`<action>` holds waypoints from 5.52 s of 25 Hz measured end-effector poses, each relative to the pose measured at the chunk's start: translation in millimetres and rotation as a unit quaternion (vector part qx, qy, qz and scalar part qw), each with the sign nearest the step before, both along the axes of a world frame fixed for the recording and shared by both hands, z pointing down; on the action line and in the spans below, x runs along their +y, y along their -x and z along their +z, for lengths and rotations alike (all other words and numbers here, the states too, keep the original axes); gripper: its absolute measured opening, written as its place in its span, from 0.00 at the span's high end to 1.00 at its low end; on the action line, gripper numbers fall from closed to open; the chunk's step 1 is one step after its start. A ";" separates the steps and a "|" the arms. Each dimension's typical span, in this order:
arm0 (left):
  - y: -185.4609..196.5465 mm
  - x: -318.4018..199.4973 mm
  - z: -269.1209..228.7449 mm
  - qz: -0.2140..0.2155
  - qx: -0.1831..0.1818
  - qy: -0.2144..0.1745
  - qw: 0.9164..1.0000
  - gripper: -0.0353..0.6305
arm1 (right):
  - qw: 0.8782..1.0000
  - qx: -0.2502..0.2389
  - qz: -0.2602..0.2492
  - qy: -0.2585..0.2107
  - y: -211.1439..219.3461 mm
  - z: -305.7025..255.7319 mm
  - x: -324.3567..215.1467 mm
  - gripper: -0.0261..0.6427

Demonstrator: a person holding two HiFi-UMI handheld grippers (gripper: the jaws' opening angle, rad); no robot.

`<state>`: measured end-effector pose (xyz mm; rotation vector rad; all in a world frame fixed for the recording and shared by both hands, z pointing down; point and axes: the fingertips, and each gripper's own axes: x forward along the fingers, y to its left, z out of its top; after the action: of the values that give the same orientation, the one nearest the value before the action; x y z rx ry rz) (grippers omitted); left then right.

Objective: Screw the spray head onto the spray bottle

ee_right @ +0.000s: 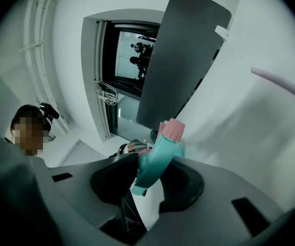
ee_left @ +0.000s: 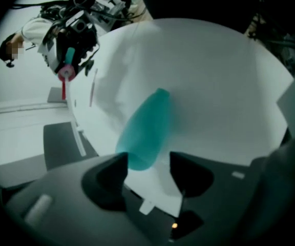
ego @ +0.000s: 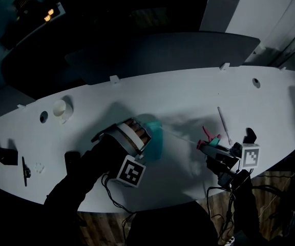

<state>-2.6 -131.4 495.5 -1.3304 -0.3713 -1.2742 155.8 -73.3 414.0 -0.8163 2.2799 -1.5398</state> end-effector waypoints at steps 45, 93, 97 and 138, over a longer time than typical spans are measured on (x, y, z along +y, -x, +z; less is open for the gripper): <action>11.0 9.8 52.7 -0.093 -0.080 0.120 0.985 0.29 | 1.000 -0.021 -0.013 0.001 1.6 0.9 -2.6 0.76; -28.0 43.1 19.7 -0.486 0.534 0.401 0.564 0.30 | 0.998 -0.025 -0.058 -0.021 18.4 -10.8 2.2 0.76; -21.1 48.1 3.9 -0.449 0.575 0.409 0.548 0.30 | 0.999 -0.020 -0.034 -0.025 10.5 -12.4 -2.0 0.76; -26.3 66.7 11.4 -0.417 0.532 0.372 0.636 0.35 | 0.991 0.029 -0.125 -0.049 50.3 -25.2 6.0 0.76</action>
<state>23.8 -64.7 506.9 -2.9209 0.7666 -0.7160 105.5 -67.2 388.8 -0.5757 2.5594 -1.5052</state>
